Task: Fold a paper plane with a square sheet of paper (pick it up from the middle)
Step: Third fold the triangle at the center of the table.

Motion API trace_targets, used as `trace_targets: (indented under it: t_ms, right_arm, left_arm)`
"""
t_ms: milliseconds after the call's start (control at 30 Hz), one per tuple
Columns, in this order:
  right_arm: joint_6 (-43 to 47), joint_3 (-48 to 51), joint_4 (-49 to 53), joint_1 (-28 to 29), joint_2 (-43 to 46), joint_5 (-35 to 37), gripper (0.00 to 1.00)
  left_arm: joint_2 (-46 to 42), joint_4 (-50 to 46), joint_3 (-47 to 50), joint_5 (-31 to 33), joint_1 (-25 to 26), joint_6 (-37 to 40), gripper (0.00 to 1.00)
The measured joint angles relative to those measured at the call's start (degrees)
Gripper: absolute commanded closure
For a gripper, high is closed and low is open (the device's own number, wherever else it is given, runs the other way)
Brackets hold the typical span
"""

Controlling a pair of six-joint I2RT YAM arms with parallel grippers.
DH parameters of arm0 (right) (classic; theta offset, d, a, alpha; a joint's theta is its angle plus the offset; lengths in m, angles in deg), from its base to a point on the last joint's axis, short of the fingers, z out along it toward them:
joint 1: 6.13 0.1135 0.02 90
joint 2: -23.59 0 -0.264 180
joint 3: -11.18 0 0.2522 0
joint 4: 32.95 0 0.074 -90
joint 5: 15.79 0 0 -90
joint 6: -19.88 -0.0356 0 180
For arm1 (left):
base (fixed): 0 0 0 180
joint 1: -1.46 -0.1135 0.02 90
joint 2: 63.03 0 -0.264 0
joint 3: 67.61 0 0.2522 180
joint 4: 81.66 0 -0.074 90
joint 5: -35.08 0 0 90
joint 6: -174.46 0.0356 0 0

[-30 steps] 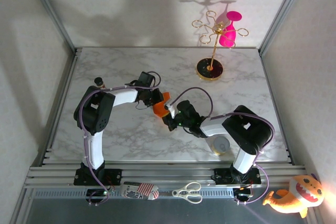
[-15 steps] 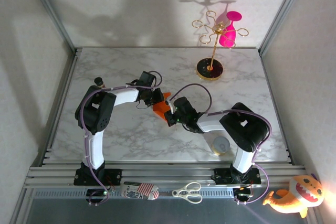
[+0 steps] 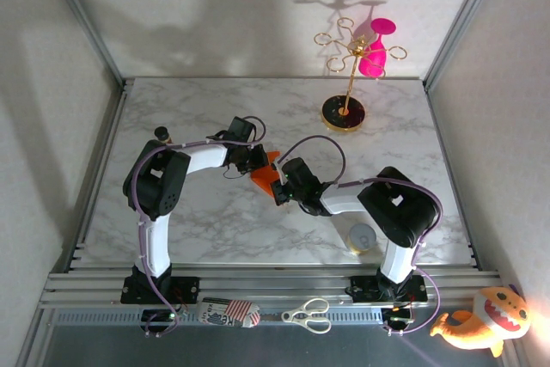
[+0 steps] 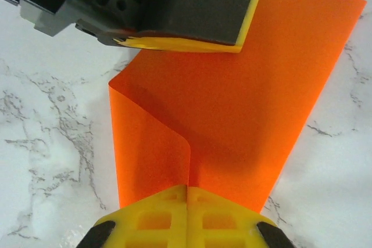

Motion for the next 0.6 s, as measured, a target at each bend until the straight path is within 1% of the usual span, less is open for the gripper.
trace_targets:
  t_ms: [600]
  right_arm:
    - [-0.3, -1.5, 2.4, 0.0, -0.5, 2.9, 1.00]
  left_arm:
    - [0.2, 0.0, -0.3, 0.0, 0.1, 0.4, 0.90]
